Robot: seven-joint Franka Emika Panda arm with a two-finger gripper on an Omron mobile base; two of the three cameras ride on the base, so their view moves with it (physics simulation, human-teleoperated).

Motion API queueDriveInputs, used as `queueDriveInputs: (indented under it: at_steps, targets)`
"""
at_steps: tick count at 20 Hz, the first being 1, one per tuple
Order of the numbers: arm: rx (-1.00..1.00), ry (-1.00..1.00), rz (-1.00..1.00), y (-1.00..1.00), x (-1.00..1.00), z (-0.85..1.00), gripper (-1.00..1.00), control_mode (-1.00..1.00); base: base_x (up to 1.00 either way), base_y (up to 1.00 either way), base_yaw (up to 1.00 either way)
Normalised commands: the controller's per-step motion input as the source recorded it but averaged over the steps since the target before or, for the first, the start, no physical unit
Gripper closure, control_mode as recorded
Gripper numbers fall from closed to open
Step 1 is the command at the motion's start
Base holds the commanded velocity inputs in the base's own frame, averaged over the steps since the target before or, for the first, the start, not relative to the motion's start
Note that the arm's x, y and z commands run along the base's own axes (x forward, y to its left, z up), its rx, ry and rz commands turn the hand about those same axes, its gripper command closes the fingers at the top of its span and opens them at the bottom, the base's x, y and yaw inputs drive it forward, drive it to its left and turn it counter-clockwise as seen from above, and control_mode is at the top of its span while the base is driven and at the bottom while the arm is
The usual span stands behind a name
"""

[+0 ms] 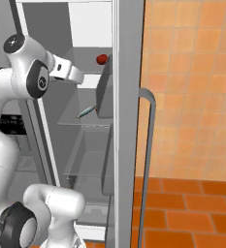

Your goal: Place one bell pepper and one fish in each tupperware on the nearby counter, to pack two identical lunches.

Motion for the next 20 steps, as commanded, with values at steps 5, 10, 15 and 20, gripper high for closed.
queueDriveInputs:
  at_steps: [5, 10, 15, 20]
  targets:
    - [0.00, -0.22, 0.00, -0.12, 0.35, 0.22, -1.00, -1.00, 0.00, 0.00, 0.00]
    - [0.00, 0.14, -0.01, -0.05, 0.56, 0.36, -1.00, -1.00, 0.00, 0.00, 0.00]
    - [-0.01, -0.04, 0.00, 0.00, 0.55, 0.04, -1.00, -1.00, 0.00, 0.00, 0.00]
    - [0.00, 0.04, 0.00, -0.22, 0.55, 0.00, -1.00, -1.00, 0.00, 0.00, 0.00]
